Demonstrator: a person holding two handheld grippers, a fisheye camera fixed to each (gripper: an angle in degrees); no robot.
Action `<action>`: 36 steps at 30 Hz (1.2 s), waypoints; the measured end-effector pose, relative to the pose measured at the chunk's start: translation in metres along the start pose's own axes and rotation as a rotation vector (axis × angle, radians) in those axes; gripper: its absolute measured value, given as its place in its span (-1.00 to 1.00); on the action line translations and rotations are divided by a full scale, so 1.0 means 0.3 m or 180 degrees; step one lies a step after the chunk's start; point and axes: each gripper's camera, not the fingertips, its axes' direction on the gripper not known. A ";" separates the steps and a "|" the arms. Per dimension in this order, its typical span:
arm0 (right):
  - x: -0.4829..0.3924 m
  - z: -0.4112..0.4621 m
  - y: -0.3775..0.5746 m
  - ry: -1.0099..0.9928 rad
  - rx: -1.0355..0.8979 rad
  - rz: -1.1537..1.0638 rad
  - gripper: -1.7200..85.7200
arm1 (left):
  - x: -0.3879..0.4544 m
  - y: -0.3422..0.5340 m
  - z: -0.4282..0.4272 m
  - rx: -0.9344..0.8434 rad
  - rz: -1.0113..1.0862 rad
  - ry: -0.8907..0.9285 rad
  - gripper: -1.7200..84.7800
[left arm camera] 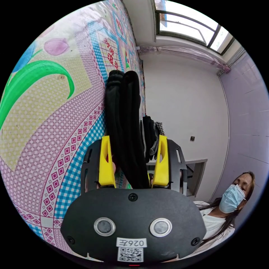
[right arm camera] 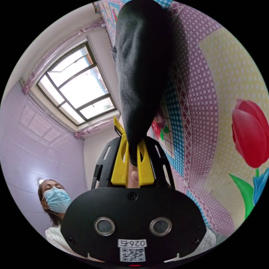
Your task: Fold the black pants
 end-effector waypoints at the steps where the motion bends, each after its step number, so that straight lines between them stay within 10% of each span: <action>1: 0.007 0.005 0.011 -0.0002 -0.0018 0.0007 -0.96 | 0.006 -0.010 0.010 -0.0035 -0.0004 -0.0024 -0.47; 11: 0.120 0.013 0.232 0.0516 -0.0660 -0.0146 -0.90 | 0.040 0.050 0.048 -0.0380 -0.0092 -0.0468 -0.81; 20: -0.166 -0.134 0.223 0.1666 -0.0943 -0.1838 -0.85 | 0.129 0.129 0.055 -0.0134 -0.0123 -0.0768 -0.82; 36: 0.142 0.647 -0.228 0.2254 -0.2306 -0.2784 -0.67 | 0.294 0.408 0.095 0.0268 -0.0269 -0.0962 -0.81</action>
